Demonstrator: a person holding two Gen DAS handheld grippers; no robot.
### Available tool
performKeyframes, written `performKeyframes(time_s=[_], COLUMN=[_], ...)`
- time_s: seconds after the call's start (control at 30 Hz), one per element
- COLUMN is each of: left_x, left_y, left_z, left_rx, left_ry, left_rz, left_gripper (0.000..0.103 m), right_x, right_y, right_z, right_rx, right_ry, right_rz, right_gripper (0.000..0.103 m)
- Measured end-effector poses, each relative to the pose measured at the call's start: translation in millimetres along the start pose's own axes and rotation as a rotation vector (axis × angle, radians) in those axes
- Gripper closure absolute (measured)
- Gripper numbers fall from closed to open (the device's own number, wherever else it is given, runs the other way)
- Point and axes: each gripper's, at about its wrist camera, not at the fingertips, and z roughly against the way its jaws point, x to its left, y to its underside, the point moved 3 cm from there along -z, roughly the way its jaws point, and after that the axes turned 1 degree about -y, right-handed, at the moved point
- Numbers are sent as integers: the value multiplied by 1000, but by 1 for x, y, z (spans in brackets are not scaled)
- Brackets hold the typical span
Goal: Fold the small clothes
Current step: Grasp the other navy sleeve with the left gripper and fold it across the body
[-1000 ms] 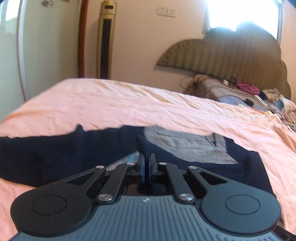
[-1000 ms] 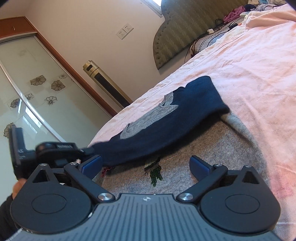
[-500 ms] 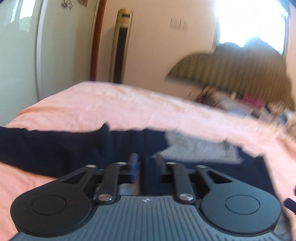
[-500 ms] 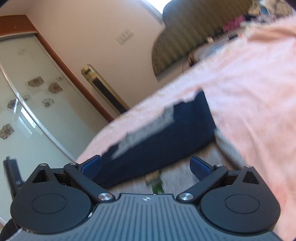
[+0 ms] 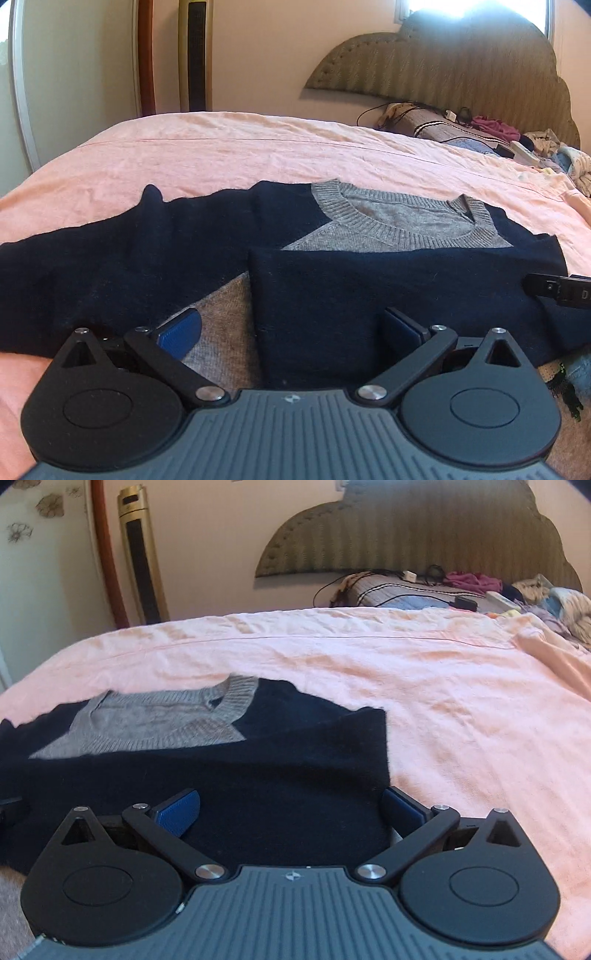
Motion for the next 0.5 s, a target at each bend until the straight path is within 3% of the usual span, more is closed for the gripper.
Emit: performKeyframes(time_s=[0.17,0.3,0.4,0.43,0.5], left_x=[65,171,258,278,299], left_y=[9,24,44,51,53], left_z=[55,86,93,95,95], left_rx=[-131,-185,-187,-202,-247], left_ry=[22,-92,-236,-241,-210], left_rz=[183,461,777,859,904], left_gripper=[0,0,0,0,0], right_x=[0,0,0,0,0], right_y=[1,0,0,0,0], right_z=[3,3,4,4,4], right_rx=[-5,-6,-5,-5,-5], right_ry=[-4,-6,-2,-4,-4], right_rz=[-6,-7,-3,-4,-4], right_gripper=[0,0,0,0,0])
